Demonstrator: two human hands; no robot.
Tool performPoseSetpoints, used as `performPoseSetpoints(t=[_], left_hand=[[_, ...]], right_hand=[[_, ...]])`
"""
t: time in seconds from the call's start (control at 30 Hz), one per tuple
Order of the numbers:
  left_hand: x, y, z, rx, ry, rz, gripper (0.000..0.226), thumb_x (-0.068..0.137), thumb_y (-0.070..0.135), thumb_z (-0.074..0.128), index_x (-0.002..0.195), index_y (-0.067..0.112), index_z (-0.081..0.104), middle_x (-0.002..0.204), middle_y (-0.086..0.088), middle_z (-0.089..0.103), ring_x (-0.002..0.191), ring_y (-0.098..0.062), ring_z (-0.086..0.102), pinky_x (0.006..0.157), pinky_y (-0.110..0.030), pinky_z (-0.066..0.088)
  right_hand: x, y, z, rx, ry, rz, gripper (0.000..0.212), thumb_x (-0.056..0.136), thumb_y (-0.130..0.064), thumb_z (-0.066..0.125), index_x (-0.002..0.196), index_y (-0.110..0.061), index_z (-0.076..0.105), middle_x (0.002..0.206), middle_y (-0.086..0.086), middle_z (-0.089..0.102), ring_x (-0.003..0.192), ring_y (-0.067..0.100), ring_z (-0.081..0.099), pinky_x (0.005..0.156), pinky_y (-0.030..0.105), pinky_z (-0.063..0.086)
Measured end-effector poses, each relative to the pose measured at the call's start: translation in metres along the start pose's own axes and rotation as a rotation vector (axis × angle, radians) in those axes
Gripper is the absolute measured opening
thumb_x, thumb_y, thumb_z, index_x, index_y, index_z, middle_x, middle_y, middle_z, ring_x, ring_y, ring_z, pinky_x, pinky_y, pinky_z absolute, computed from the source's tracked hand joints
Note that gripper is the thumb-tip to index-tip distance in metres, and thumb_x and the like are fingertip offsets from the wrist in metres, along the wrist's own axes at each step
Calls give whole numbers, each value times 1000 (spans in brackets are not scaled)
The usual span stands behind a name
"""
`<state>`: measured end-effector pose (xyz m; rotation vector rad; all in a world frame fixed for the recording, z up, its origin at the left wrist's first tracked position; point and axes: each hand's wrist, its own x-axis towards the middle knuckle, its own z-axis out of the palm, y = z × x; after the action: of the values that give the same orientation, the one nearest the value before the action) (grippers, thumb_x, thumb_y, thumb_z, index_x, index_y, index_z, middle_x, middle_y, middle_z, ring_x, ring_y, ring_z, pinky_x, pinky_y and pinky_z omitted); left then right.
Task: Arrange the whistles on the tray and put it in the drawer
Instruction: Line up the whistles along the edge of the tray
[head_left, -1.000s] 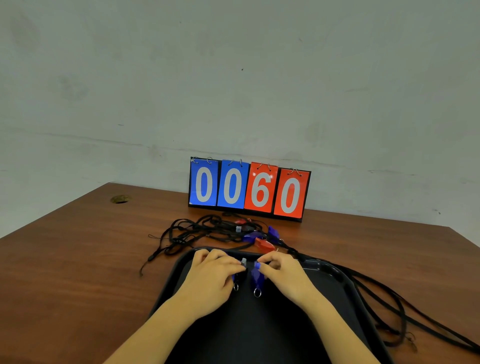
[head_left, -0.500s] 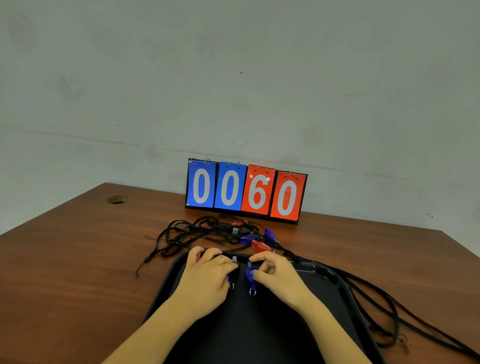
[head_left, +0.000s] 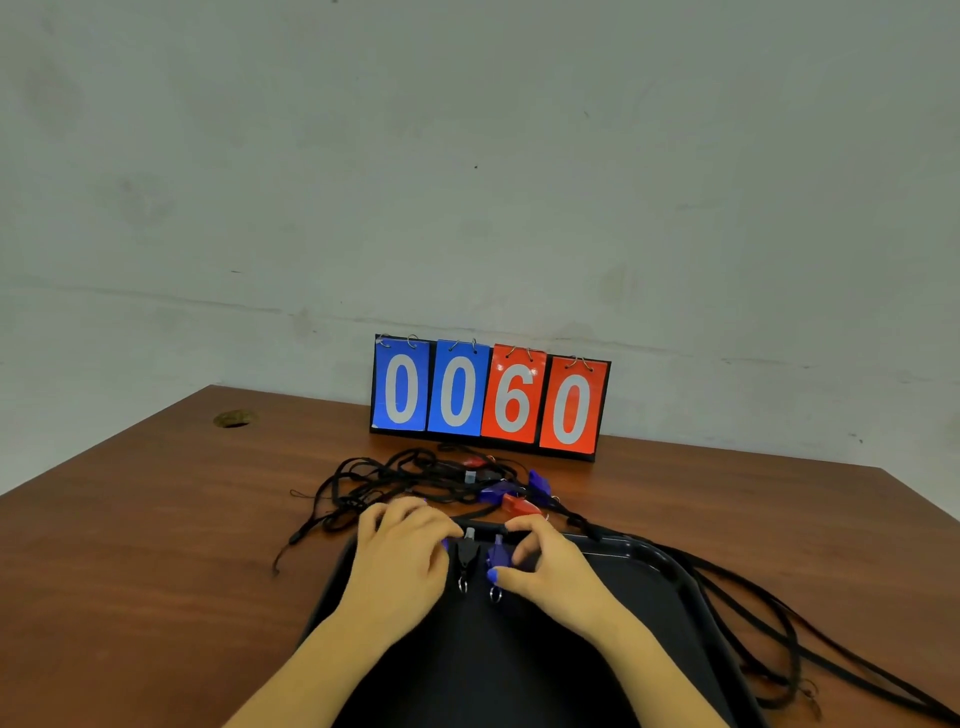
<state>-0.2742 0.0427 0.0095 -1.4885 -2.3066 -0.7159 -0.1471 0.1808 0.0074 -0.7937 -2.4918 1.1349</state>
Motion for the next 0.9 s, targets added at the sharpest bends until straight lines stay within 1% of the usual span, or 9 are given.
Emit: performPoseSetpoints(t=[0.07, 0.2, 0.37, 0.5, 0.57, 0.63, 0.7, 0.8, 0.9], left_hand=[[-3, 2, 4, 86, -84, 81, 21, 64, 33, 55, 75, 46, 67, 88, 30, 65, 99, -4, 61, 85, -29, 23], [-6, 4, 9, 109, -189, 122, 34, 68, 38, 37, 77, 45, 69, 86, 29, 66, 96, -3, 62, 84, -31, 26], [-4, 3, 7, 101, -186, 138, 23, 64, 36, 51, 74, 42, 70, 76, 29, 66, 87, 1, 62, 81, -26, 25], [-5, 2, 9, 99, -163, 132, 35, 68, 36, 36, 71, 41, 70, 71, 28, 65, 81, 2, 62, 78, -25, 25], [-5, 3, 8, 103, -158, 132, 35, 67, 35, 36, 70, 40, 71, 68, 26, 65, 79, 1, 62, 77, -26, 25], [-5, 3, 8, 107, -159, 139, 27, 65, 33, 45, 69, 39, 71, 67, 25, 65, 77, 0, 62, 77, -26, 26], [-4, 3, 8, 105, -136, 142, 18, 59, 33, 55, 67, 38, 71, 67, 24, 65, 76, -1, 62, 77, -26, 26], [-5, 1, 10, 79, -124, 119, 22, 60, 33, 49, 66, 38, 70, 69, 25, 64, 78, 1, 61, 78, -24, 26], [-6, 0, 14, 68, -67, 112, 23, 60, 34, 49, 69, 38, 69, 73, 26, 64, 85, 3, 51, 80, -22, 26]], right_hand=[[0, 0, 1, -2, 10, -1, 50, 78, -30, 71, 121, -28, 46, 88, -7, 56, 82, 6, 55, 75, 17, 43], [2, 1, 2, -56, 12, -7, 46, 79, -34, 69, 121, -25, 51, 94, -7, 59, 90, 7, 56, 83, 21, 46], [2, 1, 3, -130, 21, -26, 38, 82, -37, 66, 118, -26, 57, 103, -4, 56, 94, 7, 55, 85, 23, 46], [4, 1, 4, -160, 32, -28, 39, 82, -39, 65, 118, -26, 57, 102, -6, 55, 94, 7, 55, 86, 23, 46], [4, 0, 5, -166, 39, -27, 39, 83, -39, 64, 118, -26, 57, 101, -6, 55, 93, 7, 55, 85, 23, 46], [4, 0, 5, -173, 39, -24, 40, 83, -40, 64, 119, -26, 57, 101, -6, 56, 93, 7, 55, 84, 23, 46], [5, -1, 6, -176, 36, -18, 41, 83, -40, 64, 120, -26, 56, 101, -6, 56, 93, 7, 55, 85, 24, 46], [4, 0, 6, -171, 41, -13, 43, 83, -41, 64, 123, -27, 54, 99, -7, 58, 93, 7, 55, 86, 24, 46], [5, 1, 6, -182, 50, -28, 47, 82, -42, 64, 126, -30, 50, 95, -8, 59, 92, 6, 55, 84, 22, 45]])
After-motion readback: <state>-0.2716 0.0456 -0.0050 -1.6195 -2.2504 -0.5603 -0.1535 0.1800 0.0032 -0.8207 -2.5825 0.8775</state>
